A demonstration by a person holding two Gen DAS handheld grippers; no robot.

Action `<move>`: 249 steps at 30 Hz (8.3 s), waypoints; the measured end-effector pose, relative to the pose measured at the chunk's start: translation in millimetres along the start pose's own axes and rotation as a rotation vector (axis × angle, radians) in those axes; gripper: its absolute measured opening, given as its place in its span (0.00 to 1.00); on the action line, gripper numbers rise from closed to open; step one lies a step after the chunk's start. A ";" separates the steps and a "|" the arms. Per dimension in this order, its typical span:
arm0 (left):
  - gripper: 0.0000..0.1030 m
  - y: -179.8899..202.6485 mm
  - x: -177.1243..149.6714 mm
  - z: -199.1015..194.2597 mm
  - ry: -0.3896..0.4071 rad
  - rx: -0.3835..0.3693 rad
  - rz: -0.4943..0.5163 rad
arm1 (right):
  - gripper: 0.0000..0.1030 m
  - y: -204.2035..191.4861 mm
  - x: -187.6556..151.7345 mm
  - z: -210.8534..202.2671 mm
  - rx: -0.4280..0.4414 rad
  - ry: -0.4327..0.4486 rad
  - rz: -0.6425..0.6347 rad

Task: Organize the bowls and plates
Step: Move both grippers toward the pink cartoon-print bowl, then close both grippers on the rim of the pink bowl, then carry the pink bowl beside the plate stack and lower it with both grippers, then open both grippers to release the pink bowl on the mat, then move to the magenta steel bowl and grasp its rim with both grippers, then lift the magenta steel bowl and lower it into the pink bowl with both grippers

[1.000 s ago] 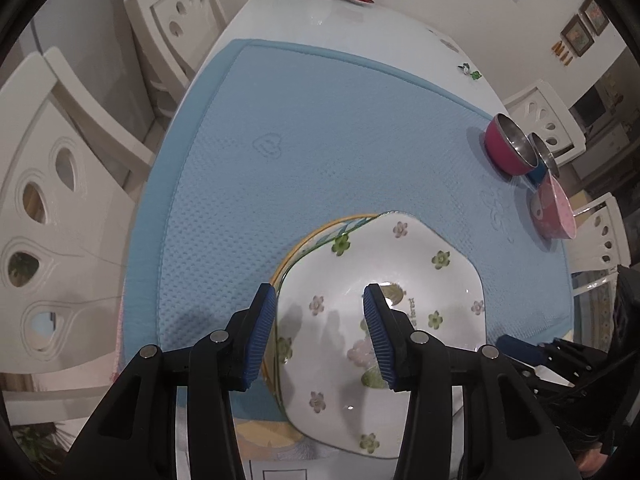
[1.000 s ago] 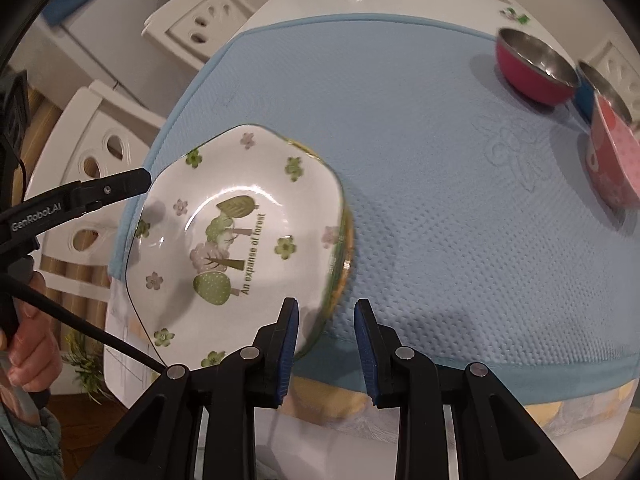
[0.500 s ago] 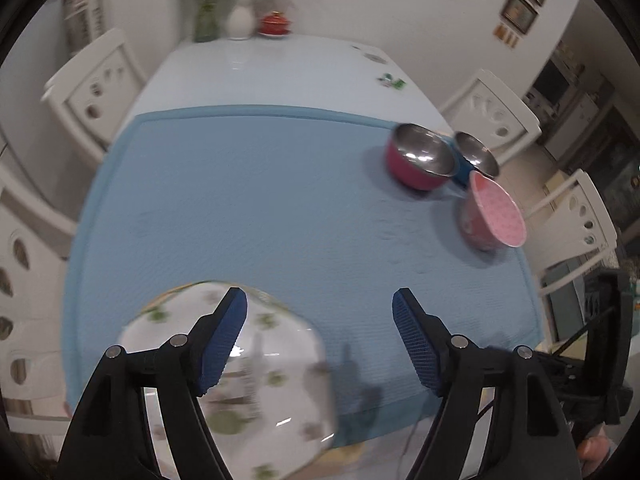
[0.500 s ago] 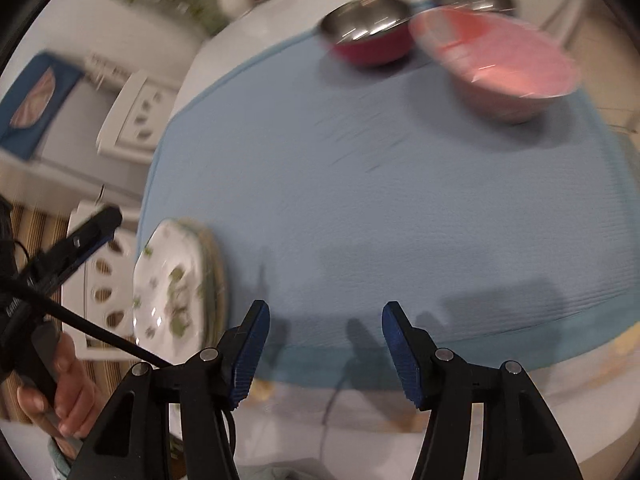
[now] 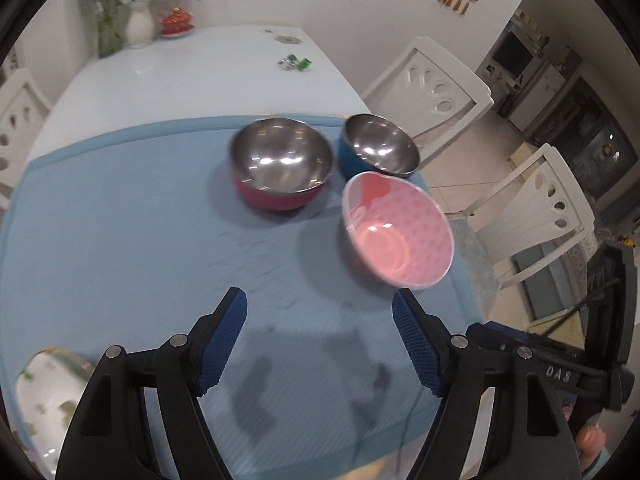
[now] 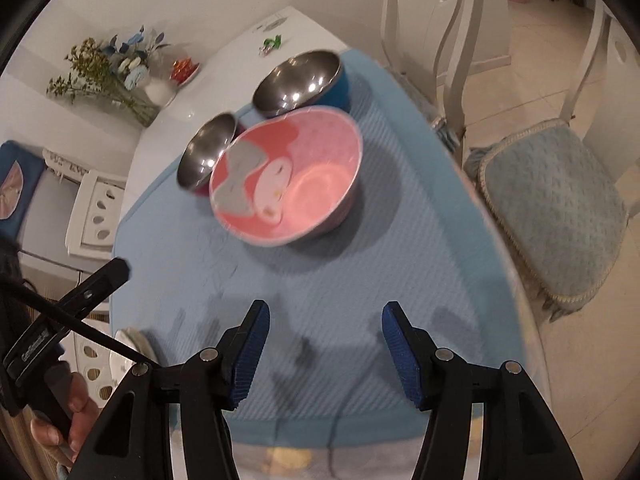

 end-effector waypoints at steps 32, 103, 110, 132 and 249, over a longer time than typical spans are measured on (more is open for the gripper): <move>0.10 36.9 40.6 126.8 -0.144 0.066 0.063 | 0.13 10.4 104.4 85.3 -0.093 0.003 -0.133; 0.14 -24.4 -145.3 31.7 -0.054 0.163 -0.107 | 0.14 -54.9 -58.8 65.1 -0.096 -0.198 -0.356; 0.16 -23.3 -146.6 25.4 -0.074 0.157 -0.090 | 0.14 -50.3 -54.5 52.9 -0.046 -0.210 -0.314; 0.18 -43.4 -70.3 -39.4 0.094 0.144 -0.119 | 0.14 -76.5 -30.2 18.0 0.092 -0.076 -0.325; 0.15 20.5 -125.4 -33.3 -0.015 0.085 -0.034 | 0.25 -69.1 -68.3 6.7 0.009 -0.286 -0.407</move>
Point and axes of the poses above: each gripper's, at about its wrist camera, not at the fingertips, and z roughly the way its jaws point, y to its right, x to its top, the point moved 4 cm from there along z, roughly the way its jaws point, and after that the axes turned 7 degrees about -y, right-handed, at the moved point
